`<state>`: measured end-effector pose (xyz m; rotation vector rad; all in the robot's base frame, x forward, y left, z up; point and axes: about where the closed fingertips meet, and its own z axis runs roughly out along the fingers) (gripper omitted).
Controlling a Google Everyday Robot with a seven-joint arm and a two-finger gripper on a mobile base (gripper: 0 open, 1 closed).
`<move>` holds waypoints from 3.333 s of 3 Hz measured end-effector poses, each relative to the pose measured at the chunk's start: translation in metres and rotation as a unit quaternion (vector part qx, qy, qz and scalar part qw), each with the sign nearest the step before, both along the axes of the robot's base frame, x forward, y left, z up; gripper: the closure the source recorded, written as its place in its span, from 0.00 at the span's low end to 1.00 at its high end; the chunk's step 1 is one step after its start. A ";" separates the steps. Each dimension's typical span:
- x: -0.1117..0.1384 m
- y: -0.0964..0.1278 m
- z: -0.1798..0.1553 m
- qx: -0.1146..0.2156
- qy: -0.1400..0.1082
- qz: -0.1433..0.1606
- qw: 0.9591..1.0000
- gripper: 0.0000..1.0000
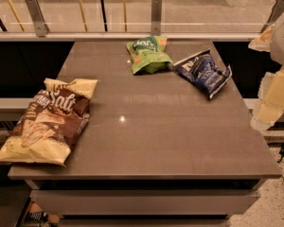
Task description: Move blue chip bag near brown chip bag
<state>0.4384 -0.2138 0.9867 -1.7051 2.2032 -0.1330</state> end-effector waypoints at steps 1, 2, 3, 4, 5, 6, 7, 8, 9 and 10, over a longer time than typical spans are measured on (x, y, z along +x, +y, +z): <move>0.000 0.000 0.000 0.000 0.000 0.000 1.000 0.00; 0.007 -0.003 0.004 0.003 -0.003 -0.014 1.000 0.00; 0.030 -0.013 0.009 0.027 -0.013 -0.064 0.998 0.00; 0.057 -0.023 0.010 0.052 -0.028 -0.134 0.989 0.00; 0.079 -0.034 0.008 0.063 -0.037 -0.205 0.976 0.00; 0.102 -0.045 0.004 0.047 -0.031 -0.279 0.959 0.00; 0.126 -0.049 -0.006 0.012 -0.017 -0.345 0.938 0.00; 0.145 -0.048 -0.015 0.006 -0.013 -0.384 0.923 0.00; 0.159 -0.039 -0.029 0.022 -0.005 -0.391 0.920 0.00; 0.171 -0.033 -0.046 0.061 0.000 -0.375 0.925 0.00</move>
Offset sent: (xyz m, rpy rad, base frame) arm 0.0160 -0.0082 0.0042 0.0159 0.0083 -0.0655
